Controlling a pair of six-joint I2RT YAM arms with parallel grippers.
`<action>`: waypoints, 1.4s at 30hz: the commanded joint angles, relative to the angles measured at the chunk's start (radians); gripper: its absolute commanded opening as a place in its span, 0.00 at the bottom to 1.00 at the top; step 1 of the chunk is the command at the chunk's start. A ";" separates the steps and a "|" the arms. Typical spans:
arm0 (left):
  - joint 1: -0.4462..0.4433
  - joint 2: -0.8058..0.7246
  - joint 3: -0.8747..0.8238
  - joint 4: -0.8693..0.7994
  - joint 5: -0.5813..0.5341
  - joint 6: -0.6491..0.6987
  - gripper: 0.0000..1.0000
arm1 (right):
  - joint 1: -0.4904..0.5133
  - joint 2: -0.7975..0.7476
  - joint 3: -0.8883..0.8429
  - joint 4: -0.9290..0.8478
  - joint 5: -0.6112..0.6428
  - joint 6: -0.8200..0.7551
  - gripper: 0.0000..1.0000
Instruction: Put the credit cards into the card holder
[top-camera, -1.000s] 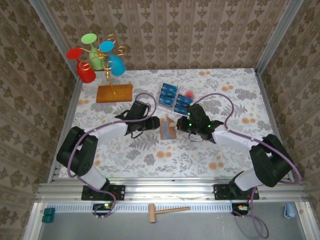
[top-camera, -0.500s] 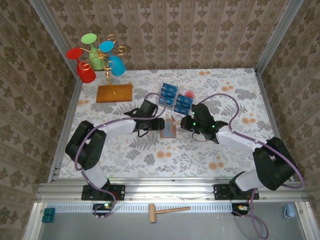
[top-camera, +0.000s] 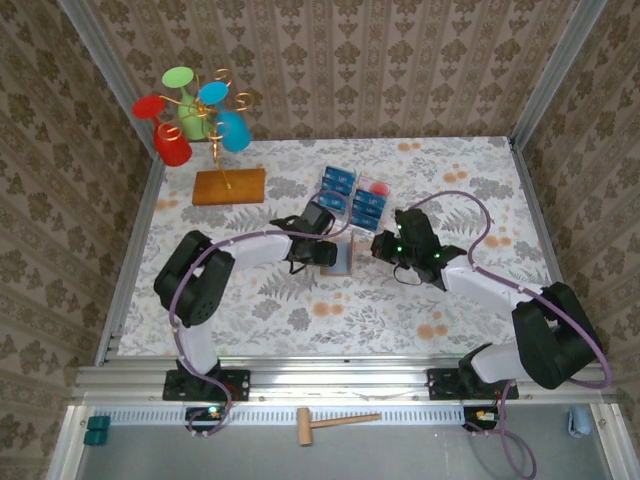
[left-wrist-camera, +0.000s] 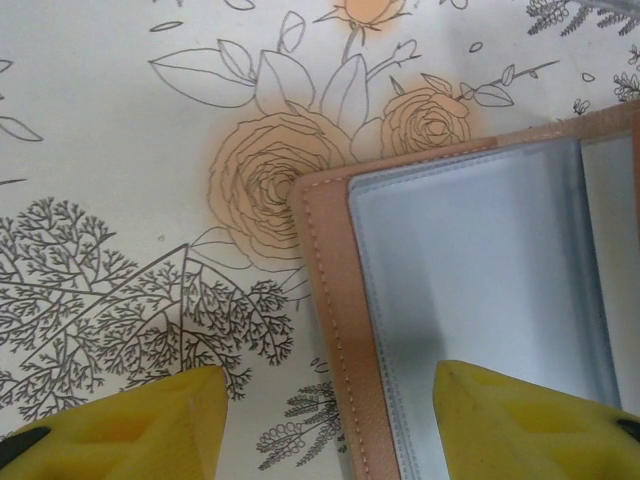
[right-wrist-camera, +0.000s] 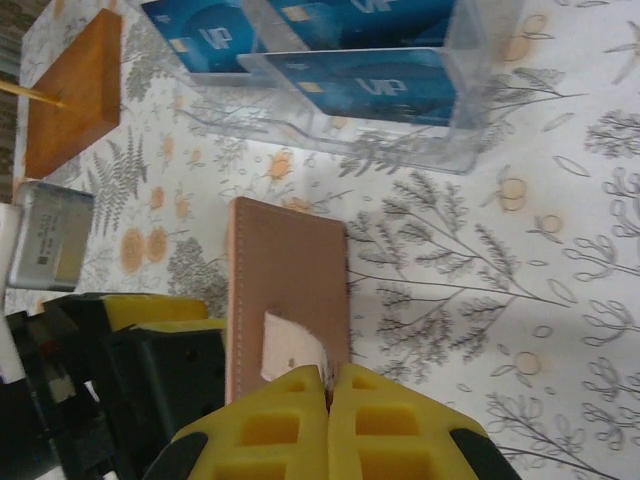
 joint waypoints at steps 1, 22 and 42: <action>-0.015 0.015 0.034 -0.070 -0.054 0.036 0.58 | -0.024 0.005 -0.045 0.012 -0.014 -0.017 0.00; -0.033 0.002 0.041 -0.072 -0.056 0.036 0.56 | -0.049 0.138 -0.087 0.068 -0.022 -0.023 0.00; -0.104 0.031 0.180 -0.167 -0.110 0.066 0.57 | -0.049 0.108 -0.069 0.060 -0.064 -0.038 0.07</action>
